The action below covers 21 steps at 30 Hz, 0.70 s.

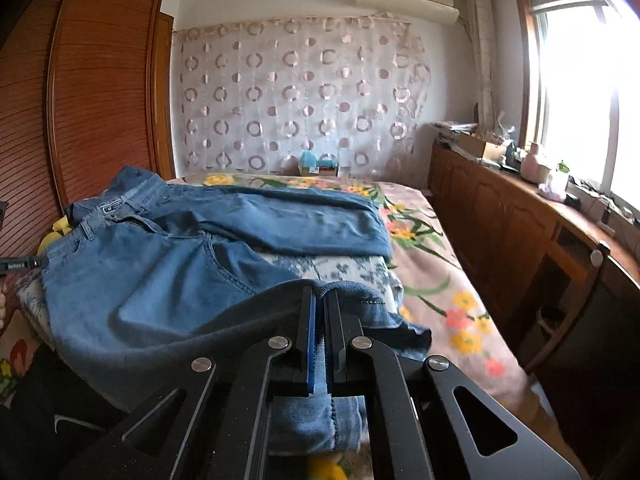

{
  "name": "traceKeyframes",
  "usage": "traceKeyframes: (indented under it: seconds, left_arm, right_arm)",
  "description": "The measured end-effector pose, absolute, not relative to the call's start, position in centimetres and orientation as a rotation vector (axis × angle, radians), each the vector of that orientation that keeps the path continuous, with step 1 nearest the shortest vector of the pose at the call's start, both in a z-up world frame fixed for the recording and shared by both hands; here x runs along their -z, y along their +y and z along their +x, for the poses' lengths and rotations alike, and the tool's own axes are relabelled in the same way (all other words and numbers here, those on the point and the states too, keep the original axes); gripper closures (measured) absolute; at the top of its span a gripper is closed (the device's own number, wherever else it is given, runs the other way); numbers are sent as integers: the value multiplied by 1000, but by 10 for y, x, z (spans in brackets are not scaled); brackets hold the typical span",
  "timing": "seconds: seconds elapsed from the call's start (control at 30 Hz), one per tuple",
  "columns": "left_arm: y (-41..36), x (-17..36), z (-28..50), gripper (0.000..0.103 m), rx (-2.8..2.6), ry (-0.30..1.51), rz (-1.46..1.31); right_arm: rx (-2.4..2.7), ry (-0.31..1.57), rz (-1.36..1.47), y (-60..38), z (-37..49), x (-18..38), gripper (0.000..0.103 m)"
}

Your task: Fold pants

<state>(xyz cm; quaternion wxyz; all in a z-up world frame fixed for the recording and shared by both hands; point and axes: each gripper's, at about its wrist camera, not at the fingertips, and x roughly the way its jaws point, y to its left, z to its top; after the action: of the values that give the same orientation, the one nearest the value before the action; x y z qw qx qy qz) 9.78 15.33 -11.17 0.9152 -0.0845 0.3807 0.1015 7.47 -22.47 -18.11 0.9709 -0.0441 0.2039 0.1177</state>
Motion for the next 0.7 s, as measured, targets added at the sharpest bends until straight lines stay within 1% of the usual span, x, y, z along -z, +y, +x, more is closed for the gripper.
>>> traceKeyframes:
  seconds: [0.13,0.17,0.4,0.47,0.5,0.53,0.63,0.7]
  left_arm:
    - [153,119,100,44,-178,802,-206]
    - [153,119,100,46,-176,800,-209]
    - [154,120,99,61,-136,788,-248]
    - [155,119,99,74,-145,781,-241]
    - [155,119,99,75,-150,775,-239]
    - [156,118,98,78,-140,770,-245]
    - [155,112,96,82,-129,754,-237]
    - [155,105,93,83,-122,729,-236]
  right_arm:
    - [-245,406,-95,-219,84,185,100]
    - [-245,406,-99,-220,86,184,100]
    - [-244,411,-136,-219,93,180,100]
    - [-243,416,-141,-219,94,180,100]
    - [-244,419,-143,-220,94,179,100]
    - [-242,420,-148,-217,94,176,100]
    - [-237,422,-154,-215,94,172,100]
    - [-233,419,-155,-215,94,169,100]
